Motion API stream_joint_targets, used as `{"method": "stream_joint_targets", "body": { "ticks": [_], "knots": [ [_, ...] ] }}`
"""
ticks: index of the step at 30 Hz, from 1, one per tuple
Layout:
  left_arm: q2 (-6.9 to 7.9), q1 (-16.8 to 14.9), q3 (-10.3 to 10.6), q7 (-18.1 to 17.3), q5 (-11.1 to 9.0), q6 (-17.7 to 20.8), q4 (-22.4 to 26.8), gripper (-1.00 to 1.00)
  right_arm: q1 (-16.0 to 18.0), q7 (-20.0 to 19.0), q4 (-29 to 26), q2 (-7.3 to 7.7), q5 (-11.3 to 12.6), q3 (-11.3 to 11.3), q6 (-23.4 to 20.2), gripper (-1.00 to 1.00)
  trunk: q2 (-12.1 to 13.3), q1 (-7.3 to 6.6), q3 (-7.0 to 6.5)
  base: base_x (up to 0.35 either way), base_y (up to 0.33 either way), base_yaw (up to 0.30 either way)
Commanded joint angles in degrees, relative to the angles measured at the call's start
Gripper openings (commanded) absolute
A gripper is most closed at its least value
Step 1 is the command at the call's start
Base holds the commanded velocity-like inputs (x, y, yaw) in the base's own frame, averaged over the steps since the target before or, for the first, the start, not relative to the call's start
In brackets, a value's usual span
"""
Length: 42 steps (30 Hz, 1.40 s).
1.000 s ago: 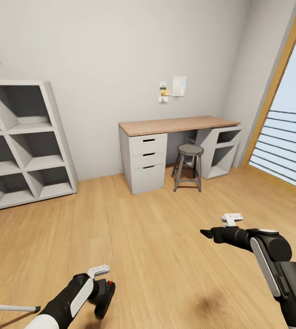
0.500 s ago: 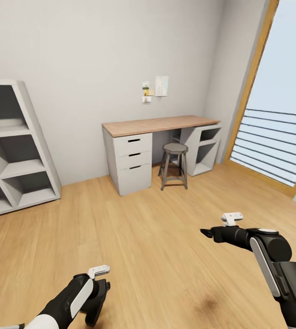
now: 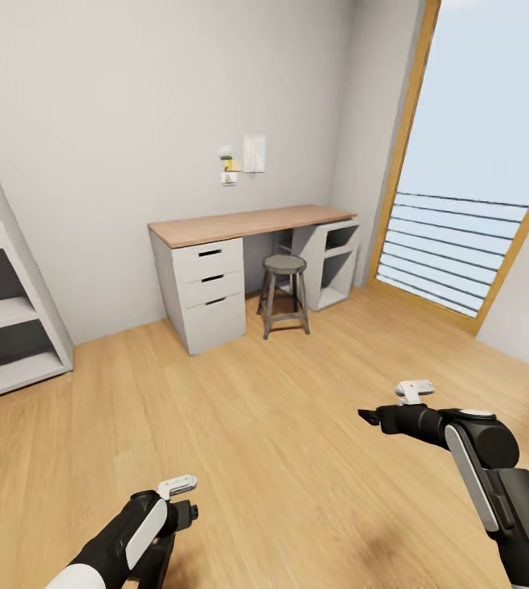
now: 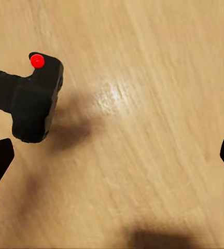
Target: Attach the digital camera to the camera tripod in the bedroom.
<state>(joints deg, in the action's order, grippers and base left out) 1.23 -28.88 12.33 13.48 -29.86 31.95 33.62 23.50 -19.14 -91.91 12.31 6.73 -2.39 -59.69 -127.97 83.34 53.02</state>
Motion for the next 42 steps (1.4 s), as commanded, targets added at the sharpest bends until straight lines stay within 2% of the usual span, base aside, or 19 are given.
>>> {"method": "stream_joint_targets", "body": {
  "ticks": [1,2,6,14,17,18,19,25,29,33,34,35,39,42],
  "knots": [
    [0.06,0.00,0.07,0.67,-1.77,0.19,0.13,1.00,0.05,0.22,-0.02,-0.04,0.50,-0.04,-0.31,1.00,-0.43,0.21,0.23,-0.001,0.008,-0.167],
    [0.06,0.00,0.07,0.67,-1.77,0.19,0.13,1.00,0.05,0.22,-0.02,-0.04,0.50,-0.04,-0.31,1.00,-0.83,0.43,0.41,-0.001,0.008,-0.167],
    [0.19,0.03,-0.40,1.10,-4.04,0.26,0.13,1.00,0.05,0.18,-0.02,-0.05,0.66,-0.06,-0.31,1.00,-2.43,1.31,1.13,0.000,0.005,-0.099],
    [0.77,0.20,-0.76,2.08,-5.54,0.15,-0.40,1.00,-0.62,-0.31,0.06,0.06,1.17,0.08,-0.31,1.00,-5.64,3.06,2.57,0.000,0.002,-0.035],
    [0.84,0.21,-0.80,3.61,-5.72,0.14,-0.77,1.00,-0.76,-0.38,0.06,0.04,1.23,0.09,-0.31,1.00,-6.84,3.72,3.11,0.000,0.000,-0.006],
    [0.98,0.31,-0.78,5.82,-5.68,0.07,-0.95,1.00,-0.90,-0.46,0.17,-0.04,1.24,0.17,-0.31,1.00,-7.24,3.94,3.29,0.000,0.000,-0.002],
    [0.99,0.40,-0.77,6.18,-5.64,0.05,-0.91,1.00,-0.92,-0.47,0.18,-0.05,1.22,0.21,-0.31,1.00,-7.64,4.16,3.47,0.000,0.000,-0.002],
    [1.24,1.19,-0.52,7.25,-5.46,-0.16,-0.50,1.00,-0.98,-0.53,0.28,-0.03,1.10,2.01,-0.31,1.00,-10.05,5.48,4.54,0.000,0.000,0.000],
    [1.99,1.69,-0.43,7.35,-5.42,-0.67,0.19,1.00,-1.08,-0.52,0.31,-0.02,1.03,2.70,-0.31,1.00,-11.66,6.36,5.26,0.000,0.000,0.000],
    [3.68,2.35,-0.30,7.22,-5.45,-1.37,2.67,1.00,-1.33,-0.52,0.30,-0.02,0.96,3.14,-0.31,1.00,-13.26,7.24,5.98,0.000,0.000,0.000],
    [4.94,2.76,-0.23,7.14,-5.51,-1.16,5.08,1.00,-1.41,-0.53,0.27,0.00,0.94,3.26,-0.31,1.00,-13.66,7.46,6.16,0.000,0.000,0.000],
    [5.29,2.86,-0.21,7.11,-5.54,-0.88,5.88,1.00,-1.42,-0.53,0.23,0.04,0.94,3.28,-0.31,1.00,-14.06,7.68,6.34,0.000,0.000,0.000],
    [5.91,3.00,-0.12,7.11,-5.58,0.90,8.51,1.00,-1.47,-0.54,-0.04,0.26,0.99,3.28,-0.31,1.00,-15.28,8.36,7.10,0.000,0.000,0.000],
    [6.40,3.33,0.06,7.19,-5.55,4.09,12.61,1.00,-1.51,-0.65,-0.24,0.42,1.09,3.26,-0.31,1.00,-15.32,8.44,7.76,0.000,0.000,0.000]
  ]
}}
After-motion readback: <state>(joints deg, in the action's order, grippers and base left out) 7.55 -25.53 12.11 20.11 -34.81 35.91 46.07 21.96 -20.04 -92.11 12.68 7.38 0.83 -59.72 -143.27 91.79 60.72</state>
